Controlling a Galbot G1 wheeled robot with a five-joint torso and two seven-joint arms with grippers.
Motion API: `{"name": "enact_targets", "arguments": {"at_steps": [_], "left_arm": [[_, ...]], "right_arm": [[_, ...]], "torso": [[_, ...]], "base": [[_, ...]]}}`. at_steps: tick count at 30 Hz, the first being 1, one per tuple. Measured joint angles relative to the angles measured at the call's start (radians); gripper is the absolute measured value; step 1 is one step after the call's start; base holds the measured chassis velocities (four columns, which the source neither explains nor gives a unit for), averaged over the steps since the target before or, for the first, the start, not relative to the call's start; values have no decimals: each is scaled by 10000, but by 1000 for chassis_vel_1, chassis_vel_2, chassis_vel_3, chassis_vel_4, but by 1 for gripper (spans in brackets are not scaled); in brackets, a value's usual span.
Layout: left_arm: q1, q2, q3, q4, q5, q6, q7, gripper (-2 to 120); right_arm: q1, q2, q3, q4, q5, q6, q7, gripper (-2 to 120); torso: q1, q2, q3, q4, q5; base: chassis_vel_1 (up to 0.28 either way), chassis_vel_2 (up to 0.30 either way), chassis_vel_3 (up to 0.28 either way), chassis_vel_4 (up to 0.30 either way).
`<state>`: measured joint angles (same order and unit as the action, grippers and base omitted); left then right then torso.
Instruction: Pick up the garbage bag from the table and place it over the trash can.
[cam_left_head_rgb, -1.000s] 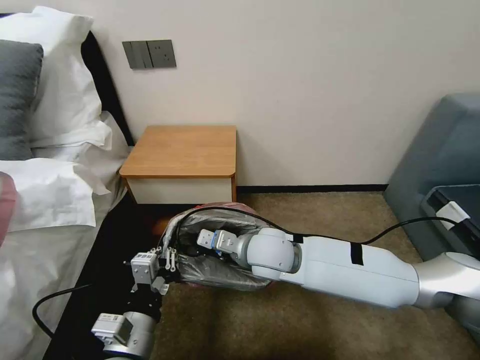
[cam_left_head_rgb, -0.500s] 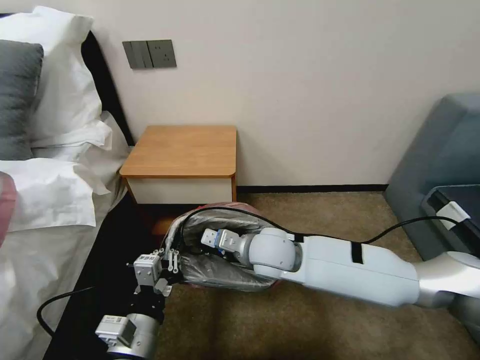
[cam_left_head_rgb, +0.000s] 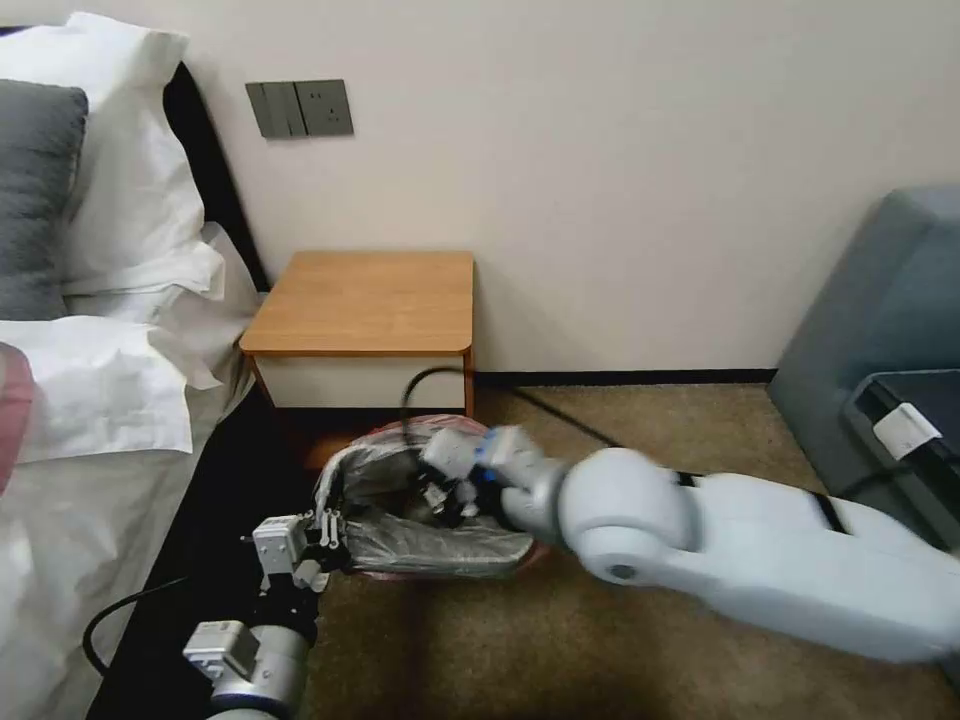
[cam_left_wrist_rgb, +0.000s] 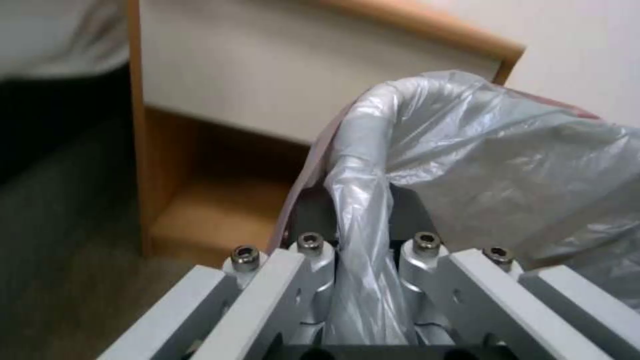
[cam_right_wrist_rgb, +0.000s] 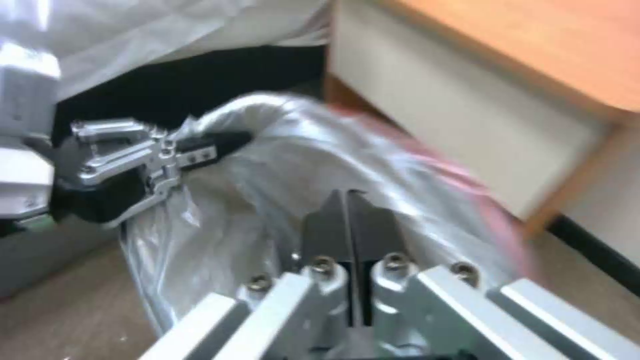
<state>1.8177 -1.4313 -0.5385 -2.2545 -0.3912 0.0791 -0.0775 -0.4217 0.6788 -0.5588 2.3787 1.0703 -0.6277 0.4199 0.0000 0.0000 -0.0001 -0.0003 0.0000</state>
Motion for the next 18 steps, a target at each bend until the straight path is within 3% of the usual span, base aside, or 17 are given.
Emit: {"name": "enact_targets", "arguments": {"at_steps": [2,5,6,7,9,10,12,15,17,18], "left_arm": [[-11,37,90,68,-31,40,-62,8],[19,179,479,222,-131,227,-297,8],[68,215,620,288,-159,309,-416,8],[68,215,620,288,-159,309,-416,8],[145,246,872,385,-218,424,-598,8],[145,246,872,385,-218,424,-598,8],[162,286,1083,561,-286,537,-713,8],[97,313,1164,712,-324,616,-762,8],[-67,329,1307,1078,-398,824,-876,8],[-67,329,1307,1078,-398,824,-876,8]], "right_arm": [[-657,-364,483,131,-724,555,-216,12],[-3440,-601,2930,110,-3467,2095,-739,24],[-4658,-391,3792,40,-4207,2424,-755,28],[-4658,-391,3792,40,-4207,2424,-755,28],[-6782,195,5453,-67,-5570,3025,-986,41],[-6782,195,5453,-67,-5570,3025,-986,41],[-8823,1041,6833,-115,-6807,3675,-1385,50],[-9527,1490,7259,-120,-7192,3900,-1461,55],[-10115,2084,7635,-176,-7523,4102,-1475,69],[-10115,2084,7635,-176,-7523,4102,-1475,69]], "torso": [[0,0,0,-1,0],[-1,1,0,4,0],[-1,-1,1,0,4],[-1,-1,1,0,4],[-1,0,-1,3,3],[-1,0,-1,3,3],[-1,0,0,1,4],[-1,0,0,0,1],[0,0,-1,0,-1],[0,0,-1,0,-1]], "base": [[0,0,0,0],[0,0,0,0],[0,0,0,0],[0,0,0,0],[0,0,0,0],[0,0,0,0],[0,0,0,0],[0,0,0,0],[0,0,0,0],[0,0,0,0]]}}
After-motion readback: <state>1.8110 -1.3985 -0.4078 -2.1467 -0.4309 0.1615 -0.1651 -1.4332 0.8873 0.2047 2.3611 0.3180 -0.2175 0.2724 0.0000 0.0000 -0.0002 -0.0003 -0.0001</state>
